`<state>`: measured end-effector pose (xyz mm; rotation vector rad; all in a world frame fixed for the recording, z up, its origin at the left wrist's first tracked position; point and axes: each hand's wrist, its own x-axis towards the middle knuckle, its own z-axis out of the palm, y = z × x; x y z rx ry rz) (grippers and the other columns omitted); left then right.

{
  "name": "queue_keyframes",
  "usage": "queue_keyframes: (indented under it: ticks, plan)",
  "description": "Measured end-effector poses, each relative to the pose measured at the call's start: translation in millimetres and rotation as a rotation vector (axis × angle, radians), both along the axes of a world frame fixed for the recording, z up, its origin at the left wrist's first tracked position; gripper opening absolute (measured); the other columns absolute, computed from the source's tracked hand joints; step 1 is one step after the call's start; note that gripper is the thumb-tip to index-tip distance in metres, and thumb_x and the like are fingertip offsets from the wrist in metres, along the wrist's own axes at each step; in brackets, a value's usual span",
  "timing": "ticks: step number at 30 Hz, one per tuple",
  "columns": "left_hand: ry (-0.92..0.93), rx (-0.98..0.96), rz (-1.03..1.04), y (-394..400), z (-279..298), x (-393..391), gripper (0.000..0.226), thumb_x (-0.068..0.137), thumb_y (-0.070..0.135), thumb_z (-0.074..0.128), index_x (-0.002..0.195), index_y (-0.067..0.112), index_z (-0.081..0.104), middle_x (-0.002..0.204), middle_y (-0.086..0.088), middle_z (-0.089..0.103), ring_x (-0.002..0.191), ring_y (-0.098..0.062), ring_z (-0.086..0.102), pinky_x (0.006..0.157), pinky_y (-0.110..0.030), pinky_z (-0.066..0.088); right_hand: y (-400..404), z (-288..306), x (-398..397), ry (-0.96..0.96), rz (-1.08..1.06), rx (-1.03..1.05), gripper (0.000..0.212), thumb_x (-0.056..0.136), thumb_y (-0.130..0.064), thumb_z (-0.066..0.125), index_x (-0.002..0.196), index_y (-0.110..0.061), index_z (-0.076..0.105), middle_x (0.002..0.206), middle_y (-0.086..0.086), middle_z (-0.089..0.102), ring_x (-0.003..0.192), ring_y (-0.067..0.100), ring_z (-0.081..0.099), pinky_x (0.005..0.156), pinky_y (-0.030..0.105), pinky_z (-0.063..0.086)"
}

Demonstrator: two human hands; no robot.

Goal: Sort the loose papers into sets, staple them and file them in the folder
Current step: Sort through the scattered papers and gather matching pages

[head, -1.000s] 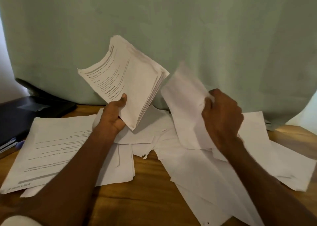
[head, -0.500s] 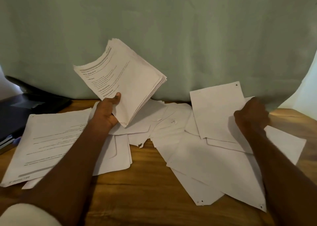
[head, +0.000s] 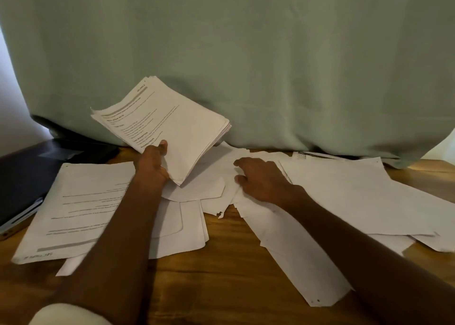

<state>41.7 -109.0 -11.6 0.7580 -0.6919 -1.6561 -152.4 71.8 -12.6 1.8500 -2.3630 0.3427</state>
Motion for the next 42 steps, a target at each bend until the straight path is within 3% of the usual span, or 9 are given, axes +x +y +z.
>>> queue_keyframes:
  ticks: [3,10,14,17,20,23,30,34,42]
  plan:
    - [0.046,0.017,0.048,-5.6,0.3,2.4,0.042,0.095,-0.003,0.067,0.133,0.016,0.064,0.135,-0.006,0.067,0.125,-0.028,0.062,0.106,-0.055,0.05,-10.1,-15.1,-6.0,-0.118,-0.029,0.063,0.049,0.106,-0.045,0.047,0.151,-0.025,0.045,0.156,0.0,0.047,0.14,0.023,0.045,0.117,0.047,0.032]
    - [0.065,0.008,-0.033,0.1,5.9,-5.1,0.044,0.098,0.006,0.068,0.139,0.02,0.057,0.137,-0.006,0.064,0.126,-0.031,0.06,0.106,-0.06,0.048,-9.3,-20.9,-16.7,-0.175,-0.062,-0.212,0.016,0.09,-0.039,0.075,0.083,-0.026,0.071,0.088,-0.011,0.064,0.084,0.012,0.062,0.08,0.036,0.051]
    - [0.041,-0.049,-0.099,8.8,10.1,-13.1,0.034,0.101,0.008,0.064,0.131,0.023,0.059,0.119,-0.003,0.067,0.114,-0.028,0.062,0.1,-0.054,0.051,-3.5,-17.9,-28.3,-0.219,0.004,-0.318,0.01,0.092,-0.034,0.074,0.089,-0.025,0.072,0.093,-0.011,0.066,0.088,0.01,0.06,0.082,0.035,0.051]
    - [0.016,-0.073,-0.111,12.4,10.3,-16.9,0.044,0.101,0.008,0.064,0.143,0.019,0.057,0.134,-0.006,0.065,0.118,-0.029,0.061,0.093,-0.051,0.053,0.3,-18.3,-38.3,-0.268,0.007,-0.202,0.025,0.089,-0.037,0.077,0.11,-0.026,0.071,0.108,-0.007,0.062,0.1,0.011,0.057,0.087,0.032,0.048]
    - [0.017,-0.07,-0.123,15.3,9.8,-19.9,0.046,0.1,0.008,0.065,0.144,0.02,0.057,0.138,-0.007,0.065,0.122,-0.03,0.061,0.081,-0.046,0.055,-0.2,-20.9,-40.6,-0.27,-0.013,-0.162,0.004,0.091,-0.026,0.075,0.094,-0.028,0.075,0.1,-0.008,0.063,0.096,0.013,0.062,0.08,0.028,0.049]
    - [0.009,-0.077,-0.129,17.0,9.1,-21.5,0.046,0.1,0.007,0.065,0.144,0.019,0.057,0.138,-0.007,0.065,0.119,-0.029,0.062,0.077,-0.043,0.055,0.9,-21.4,-40.9,-0.232,-0.039,-0.209,0.016,0.093,-0.016,0.069,0.083,-0.029,0.074,0.093,-0.01,0.062,0.09,0.011,0.06,0.073,0.024,0.045]
    - [0.033,-0.127,-0.151,16.4,11.9,-23.8,0.04,0.101,0.009,0.063,0.14,0.017,0.059,0.135,-0.007,0.066,0.117,-0.029,0.064,0.097,-0.049,0.054,15.6,19.0,-39.9,-0.767,0.116,-0.963,0.006,0.1,-0.012,0.062,0.096,-0.015,0.065,0.095,-0.006,0.067,0.088,-0.001,0.062,0.075,0.008,0.047]
    - [0.042,-0.148,-0.198,18.1,13.2,-26.8,0.037,0.103,0.011,0.061,0.139,0.013,0.059,0.134,-0.008,0.067,0.11,-0.025,0.067,0.098,-0.046,0.053,34.8,36.3,-50.8,-0.641,-0.018,-1.339,0.002,0.1,-0.012,0.061,0.099,-0.013,0.064,0.09,-0.012,0.064,0.081,-0.006,0.059,0.07,0.011,0.048]
    - [0.019,-0.182,-0.234,22.7,10.3,-33.7,0.042,0.101,0.01,0.063,0.142,0.012,0.058,0.131,-0.007,0.067,0.103,-0.022,0.067,0.083,-0.04,0.056,81.1,65.3,-104.2,-0.217,-0.345,-1.563,0.017,0.098,-0.03,0.06,0.102,-0.015,0.067,0.082,-0.008,0.064,0.069,0.002,0.053,0.065,0.016,0.038]
